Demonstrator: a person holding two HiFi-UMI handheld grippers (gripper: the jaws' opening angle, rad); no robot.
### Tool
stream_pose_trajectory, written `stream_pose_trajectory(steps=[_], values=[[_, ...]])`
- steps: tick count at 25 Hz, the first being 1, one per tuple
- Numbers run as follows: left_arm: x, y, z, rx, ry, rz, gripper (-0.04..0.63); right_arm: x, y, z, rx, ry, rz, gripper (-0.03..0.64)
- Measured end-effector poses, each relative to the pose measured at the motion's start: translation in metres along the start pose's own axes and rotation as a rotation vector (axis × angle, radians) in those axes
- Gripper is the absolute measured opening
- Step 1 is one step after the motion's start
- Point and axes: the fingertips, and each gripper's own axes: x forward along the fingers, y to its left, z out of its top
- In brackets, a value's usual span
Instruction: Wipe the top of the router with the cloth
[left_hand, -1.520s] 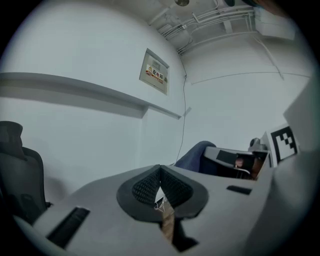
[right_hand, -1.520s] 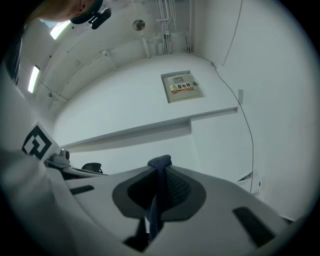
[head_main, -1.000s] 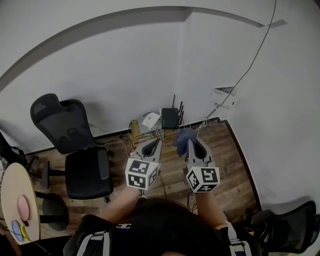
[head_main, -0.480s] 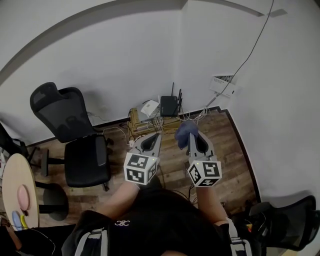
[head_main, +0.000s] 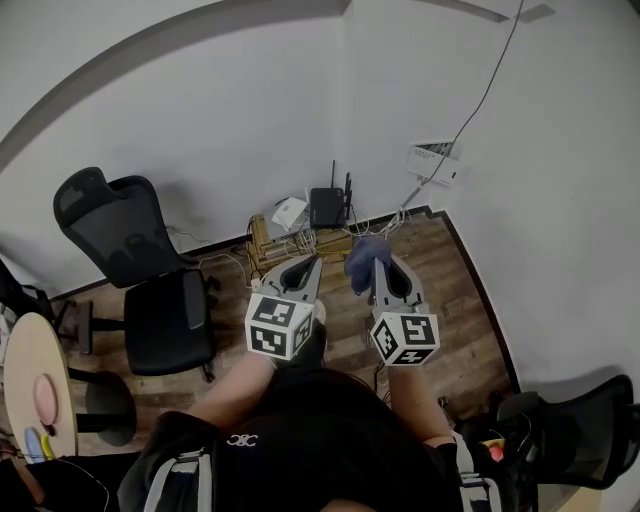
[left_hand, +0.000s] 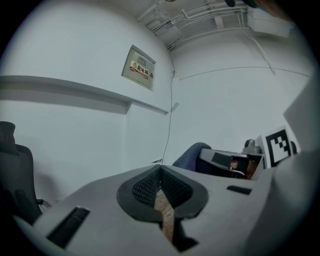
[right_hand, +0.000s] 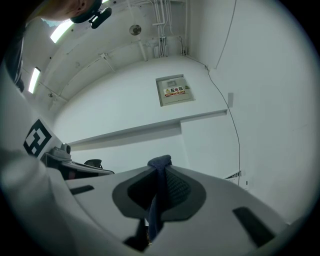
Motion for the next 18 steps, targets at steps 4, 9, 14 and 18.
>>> stream_pose_trajectory(steps=[4,9,14,18], values=[[0.005,-0.004,0.003,0.014,-0.01,-0.01,0.0,0.002,-0.007,-0.002,0.008,0.0,-0.004,0.006],[0.016,0.001,0.008,0.002,-0.026,-0.009,0.0,0.013,-0.013,-0.001,0.002,0.009,0.004,0.006],[0.034,0.007,0.012,-0.007,-0.03,-0.018,0.001,0.028,-0.02,0.001,-0.018,0.012,0.008,0.006],[0.055,0.016,0.011,-0.014,-0.027,-0.028,0.0,0.046,-0.03,-0.005,-0.025,0.024,0.005,0.006]])
